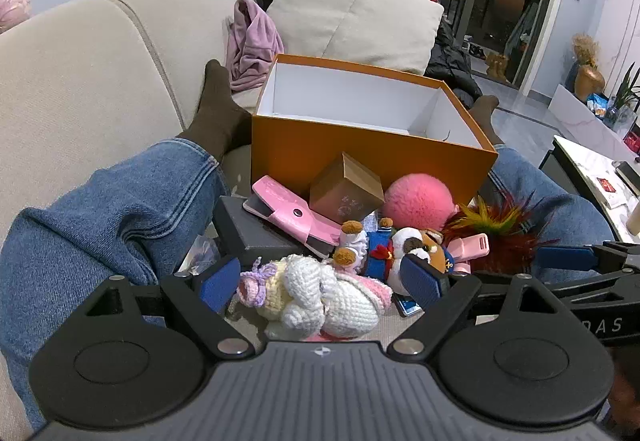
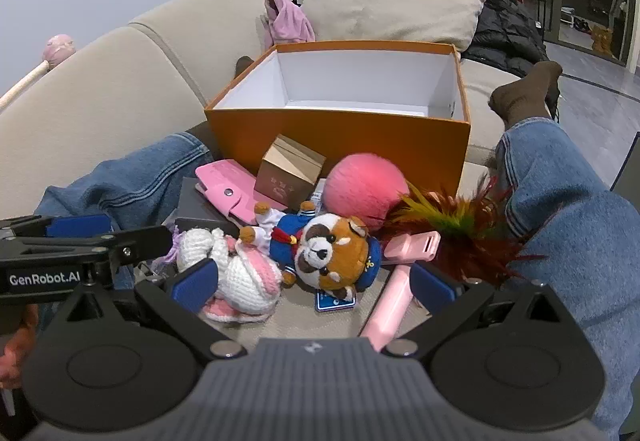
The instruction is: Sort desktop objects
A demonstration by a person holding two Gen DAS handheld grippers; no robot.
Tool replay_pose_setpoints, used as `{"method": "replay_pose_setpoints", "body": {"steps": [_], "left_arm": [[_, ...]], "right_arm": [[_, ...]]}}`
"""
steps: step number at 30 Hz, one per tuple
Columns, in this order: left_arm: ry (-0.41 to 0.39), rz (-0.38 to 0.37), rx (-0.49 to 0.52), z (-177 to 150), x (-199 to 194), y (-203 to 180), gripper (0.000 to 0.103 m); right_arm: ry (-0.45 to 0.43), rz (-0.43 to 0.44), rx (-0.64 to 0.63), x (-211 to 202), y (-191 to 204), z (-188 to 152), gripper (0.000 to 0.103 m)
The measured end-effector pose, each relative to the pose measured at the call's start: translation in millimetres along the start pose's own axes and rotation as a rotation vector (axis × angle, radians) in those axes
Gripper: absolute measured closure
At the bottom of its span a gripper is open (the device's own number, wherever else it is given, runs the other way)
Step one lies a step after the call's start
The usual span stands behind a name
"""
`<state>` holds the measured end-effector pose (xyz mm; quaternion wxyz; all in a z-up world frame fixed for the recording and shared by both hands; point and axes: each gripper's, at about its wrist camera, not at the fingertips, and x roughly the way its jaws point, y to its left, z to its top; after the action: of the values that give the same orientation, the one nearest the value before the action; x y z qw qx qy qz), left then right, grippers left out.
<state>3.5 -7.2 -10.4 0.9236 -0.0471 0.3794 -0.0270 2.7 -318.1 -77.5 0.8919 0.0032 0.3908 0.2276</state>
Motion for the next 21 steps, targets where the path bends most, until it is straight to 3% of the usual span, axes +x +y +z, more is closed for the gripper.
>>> {"method": "replay_pose_setpoints", "body": {"steps": [21], "left_arm": [[0.029, 0.021, 0.019, -2.0, 2.5, -1.0, 0.000]], "right_arm": [[0.035, -0.010, -0.001, 4.8, -0.5, -1.3, 0.001]]}}
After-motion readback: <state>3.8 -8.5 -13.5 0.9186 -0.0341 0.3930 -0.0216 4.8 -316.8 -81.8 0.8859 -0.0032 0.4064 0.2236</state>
